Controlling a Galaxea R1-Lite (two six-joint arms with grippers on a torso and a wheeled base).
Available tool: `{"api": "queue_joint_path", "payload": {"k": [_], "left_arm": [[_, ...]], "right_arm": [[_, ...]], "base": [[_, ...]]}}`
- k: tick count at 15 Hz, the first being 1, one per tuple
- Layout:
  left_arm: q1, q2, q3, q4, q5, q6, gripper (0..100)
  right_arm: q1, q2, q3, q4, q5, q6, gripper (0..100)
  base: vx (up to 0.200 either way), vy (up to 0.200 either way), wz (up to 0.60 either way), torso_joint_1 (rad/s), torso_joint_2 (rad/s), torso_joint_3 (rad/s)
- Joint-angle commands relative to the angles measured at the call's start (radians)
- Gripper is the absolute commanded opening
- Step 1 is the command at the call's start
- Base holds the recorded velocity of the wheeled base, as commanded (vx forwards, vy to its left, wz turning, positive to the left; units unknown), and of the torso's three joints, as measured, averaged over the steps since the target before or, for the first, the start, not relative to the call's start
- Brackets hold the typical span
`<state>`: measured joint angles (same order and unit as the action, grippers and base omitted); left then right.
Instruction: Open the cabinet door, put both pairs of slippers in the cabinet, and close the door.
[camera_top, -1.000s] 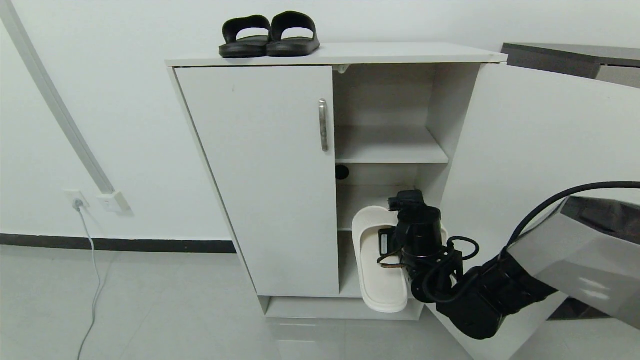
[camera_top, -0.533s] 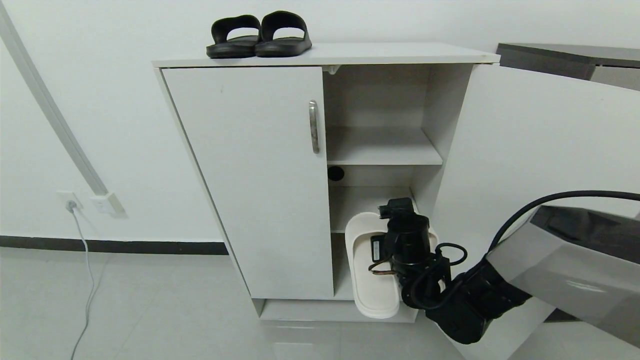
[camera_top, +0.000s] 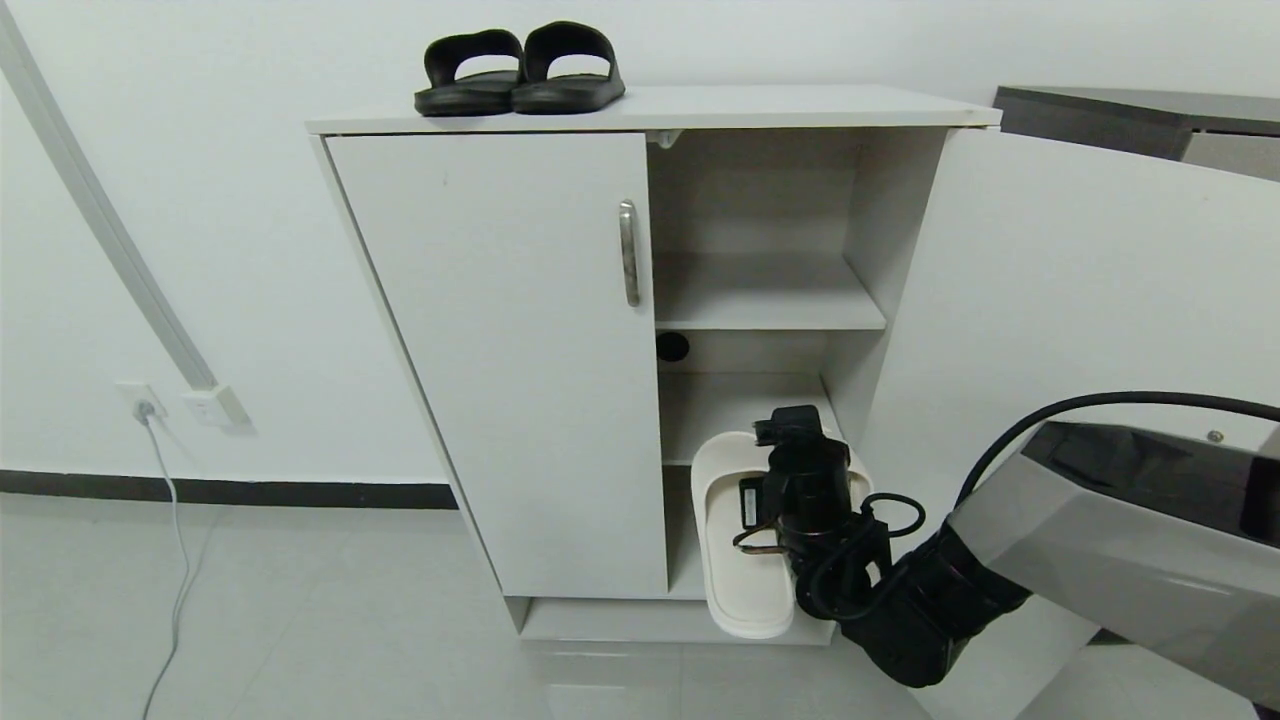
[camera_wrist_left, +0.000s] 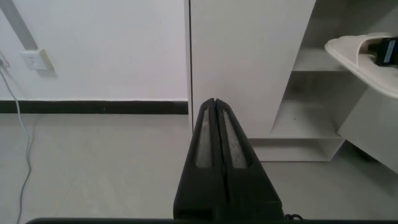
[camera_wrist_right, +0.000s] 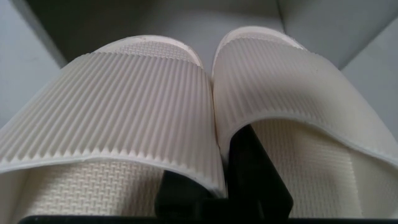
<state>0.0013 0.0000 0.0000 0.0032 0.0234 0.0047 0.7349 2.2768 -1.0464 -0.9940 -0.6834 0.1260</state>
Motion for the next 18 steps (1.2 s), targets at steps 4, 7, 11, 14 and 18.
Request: {"api": "queue_joint_path", "payload": {"k": [4, 7, 11, 14, 18], "left_arm": [[0.000, 0.002, 0.000, 0.000, 0.000, 0.000, 0], [0.000, 0.002, 0.000, 0.000, 0.000, 0.000, 0], [0.000, 0.002, 0.000, 0.000, 0.000, 0.000, 0], [0.000, 0.002, 0.000, 0.000, 0.000, 0.000, 0], [0.000, 0.002, 0.000, 0.000, 0.001, 0.000, 0]], "right_arm": [[0.003, 0.004, 0.000, 0.000, -0.001, 0.000, 0], [0.003, 0.012, 0.000, -0.002, -0.002, 0.000, 0], [0.003, 0.015, -0.003, -0.003, -0.004, 0.000, 0], [0.003, 0.040, -0.001, -0.100, -0.027, -0.042, 0], [-0.002, 0.090, 0.017, -0.351, -0.027, -0.192, 0]], "base": [[0.000, 0.000, 0.00, 0.002, 0.00, -0.063], [0.000, 0.000, 0.00, 0.001, 0.00, -0.180], [0.000, 0.000, 0.00, 0.004, 0.00, -0.195], [0.000, 0.000, 0.00, -0.001, 0.00, -0.201], [0.000, 0.000, 0.00, 0.002, 0.00, -0.083]]}}
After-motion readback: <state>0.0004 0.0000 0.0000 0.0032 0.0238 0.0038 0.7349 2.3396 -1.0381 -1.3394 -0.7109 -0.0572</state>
